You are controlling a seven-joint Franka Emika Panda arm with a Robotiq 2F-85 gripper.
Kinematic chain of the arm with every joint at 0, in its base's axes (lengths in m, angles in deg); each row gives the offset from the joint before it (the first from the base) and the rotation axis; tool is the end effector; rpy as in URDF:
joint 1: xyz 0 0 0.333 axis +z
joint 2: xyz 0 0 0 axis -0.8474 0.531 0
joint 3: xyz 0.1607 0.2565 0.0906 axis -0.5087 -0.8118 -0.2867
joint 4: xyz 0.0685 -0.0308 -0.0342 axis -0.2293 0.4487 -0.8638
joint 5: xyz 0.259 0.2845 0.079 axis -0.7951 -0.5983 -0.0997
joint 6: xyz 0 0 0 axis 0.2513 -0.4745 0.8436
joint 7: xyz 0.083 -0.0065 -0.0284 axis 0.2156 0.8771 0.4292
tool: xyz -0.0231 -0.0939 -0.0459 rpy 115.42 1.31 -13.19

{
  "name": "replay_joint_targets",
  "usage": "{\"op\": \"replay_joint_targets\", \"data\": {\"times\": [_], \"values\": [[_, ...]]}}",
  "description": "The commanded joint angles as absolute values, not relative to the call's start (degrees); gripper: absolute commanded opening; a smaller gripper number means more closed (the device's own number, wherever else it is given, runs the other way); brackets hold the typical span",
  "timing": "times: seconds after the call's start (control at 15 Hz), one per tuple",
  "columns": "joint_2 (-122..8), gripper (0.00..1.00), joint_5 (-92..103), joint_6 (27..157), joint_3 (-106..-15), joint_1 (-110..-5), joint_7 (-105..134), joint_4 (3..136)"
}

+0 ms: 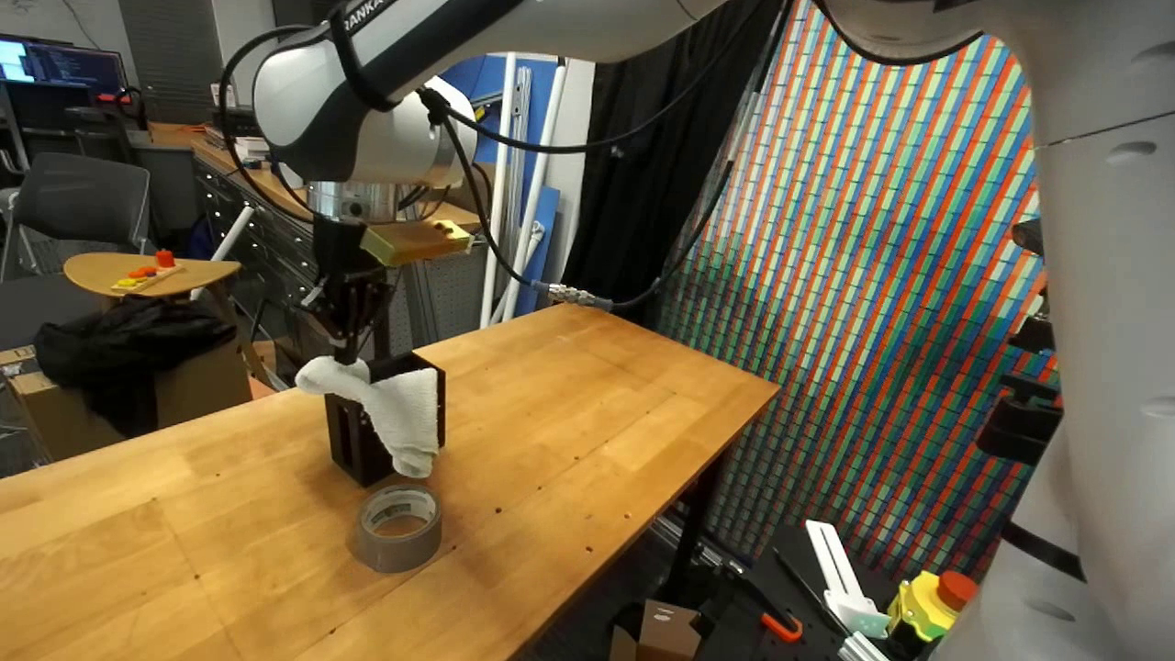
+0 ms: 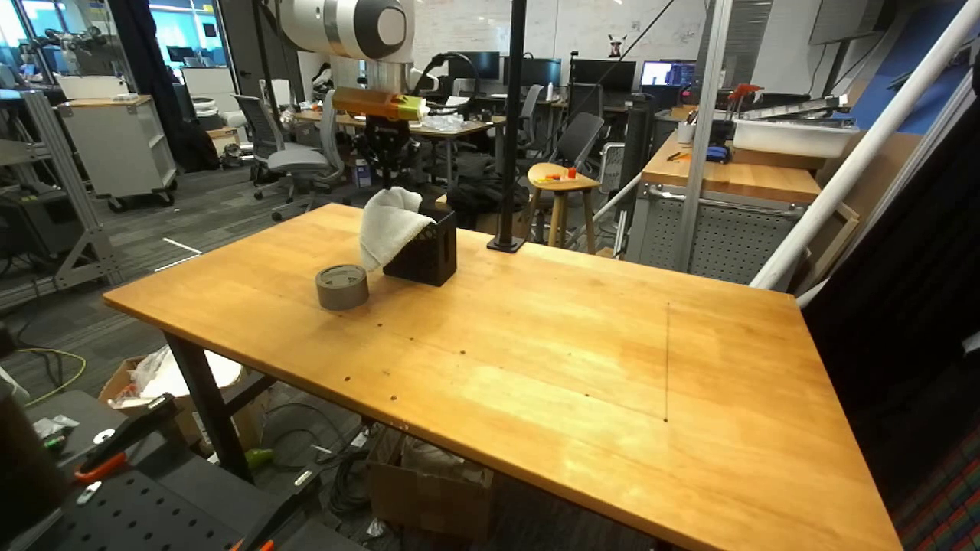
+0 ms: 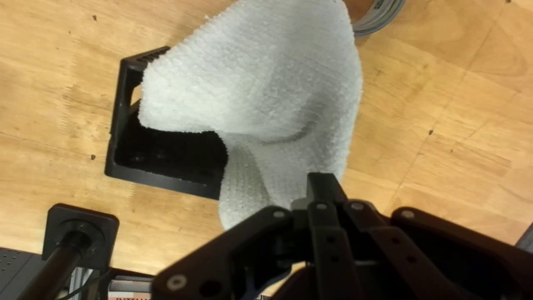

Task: Put the towel inside the black box

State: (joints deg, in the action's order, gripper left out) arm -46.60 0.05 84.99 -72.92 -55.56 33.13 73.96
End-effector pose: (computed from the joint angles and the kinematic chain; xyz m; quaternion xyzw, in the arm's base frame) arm 0.6641 0.1185 0.3334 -0.9795 -0.1926 -0.0329 0.0481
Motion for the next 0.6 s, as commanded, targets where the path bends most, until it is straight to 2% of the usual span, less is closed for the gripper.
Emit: {"op": "replay_joint_targets", "data": {"times": [0.0,0.53], "values": [[-49.5,0.03,0.8,84.6,-72.4,-53.2,29.9,76.5],[-46.8,0.03,0.9,82.9,-72.7,-51.2,30.1,73.9]]}}
